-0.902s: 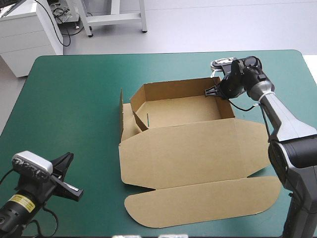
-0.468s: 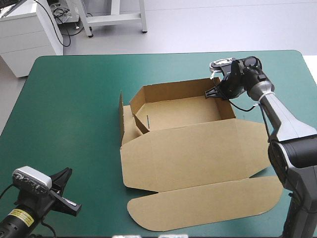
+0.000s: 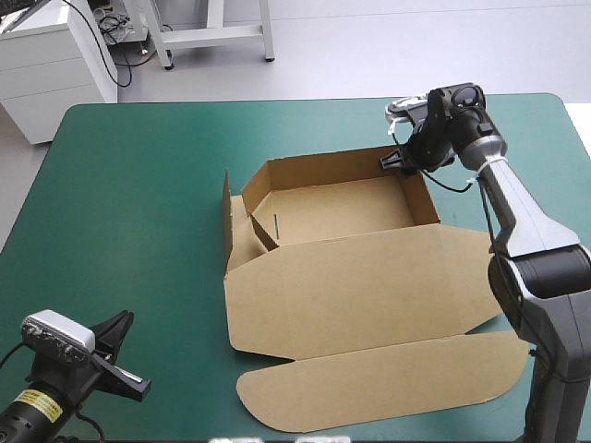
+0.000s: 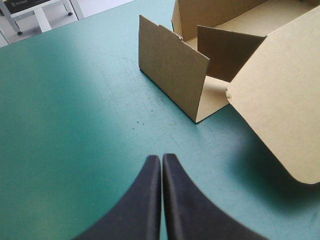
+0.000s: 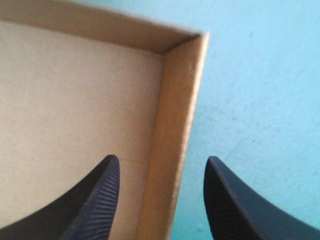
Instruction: Fold the box
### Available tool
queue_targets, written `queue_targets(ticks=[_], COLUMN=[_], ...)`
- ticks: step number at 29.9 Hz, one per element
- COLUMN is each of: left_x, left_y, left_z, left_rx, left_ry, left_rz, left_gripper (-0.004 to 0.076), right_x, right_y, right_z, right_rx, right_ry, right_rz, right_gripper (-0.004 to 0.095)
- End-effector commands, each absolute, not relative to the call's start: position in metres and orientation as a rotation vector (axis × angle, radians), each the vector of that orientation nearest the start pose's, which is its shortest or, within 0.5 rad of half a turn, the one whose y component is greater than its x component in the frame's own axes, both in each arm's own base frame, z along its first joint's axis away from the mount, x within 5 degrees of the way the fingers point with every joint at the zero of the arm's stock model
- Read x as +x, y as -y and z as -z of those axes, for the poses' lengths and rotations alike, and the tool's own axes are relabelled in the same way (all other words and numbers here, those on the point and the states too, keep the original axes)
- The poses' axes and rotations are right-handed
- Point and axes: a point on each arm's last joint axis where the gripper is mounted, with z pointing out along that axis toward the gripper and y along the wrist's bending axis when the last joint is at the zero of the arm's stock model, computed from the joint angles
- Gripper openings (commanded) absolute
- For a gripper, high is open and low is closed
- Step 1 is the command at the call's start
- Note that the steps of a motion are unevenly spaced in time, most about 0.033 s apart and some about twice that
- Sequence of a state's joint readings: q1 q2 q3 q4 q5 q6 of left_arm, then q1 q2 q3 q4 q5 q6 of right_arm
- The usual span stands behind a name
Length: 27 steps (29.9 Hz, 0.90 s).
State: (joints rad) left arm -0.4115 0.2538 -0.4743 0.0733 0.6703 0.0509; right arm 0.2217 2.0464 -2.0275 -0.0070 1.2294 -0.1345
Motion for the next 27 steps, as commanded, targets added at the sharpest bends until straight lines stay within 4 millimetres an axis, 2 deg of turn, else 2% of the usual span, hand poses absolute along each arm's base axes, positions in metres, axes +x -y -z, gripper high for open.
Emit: queue_targets(ticks=[1,7,12,18,27], left_x=[0.053,0.053,0.053,0.053,0.053], left_y=[0.019,0.019,0.019,0.019,0.019], left_z=[-0.31,-0.311,-0.31,-0.31,-0.31], left_rx=[0.451,0.447,0.447,0.446,0.445], left_ry=[-1.782,-1.775,-1.777,-1.778,-1.778], left_rz=[0.17,0.174,0.174,0.178,0.18], left_gripper=[-0.0008,-0.0008,-0.0008,-0.0008,-0.0008], right_x=[0.412,0.385,0.376,0.392,0.427], right_y=[-0.091,-0.082,-0.079,-0.084,-0.096], right_z=[-0.388,-0.43,-0.441,-0.419,-0.361], right_rx=[-0.448,-0.423,-0.417,-0.4,-0.42], right_ry=[-2.508,-2.405,-2.377,-2.437,-2.575], right_rz=[-0.009,0.026,0.041,0.02,-0.029], right_gripper=[0.0487,0.0485,0.0485,0.0485,0.0485])
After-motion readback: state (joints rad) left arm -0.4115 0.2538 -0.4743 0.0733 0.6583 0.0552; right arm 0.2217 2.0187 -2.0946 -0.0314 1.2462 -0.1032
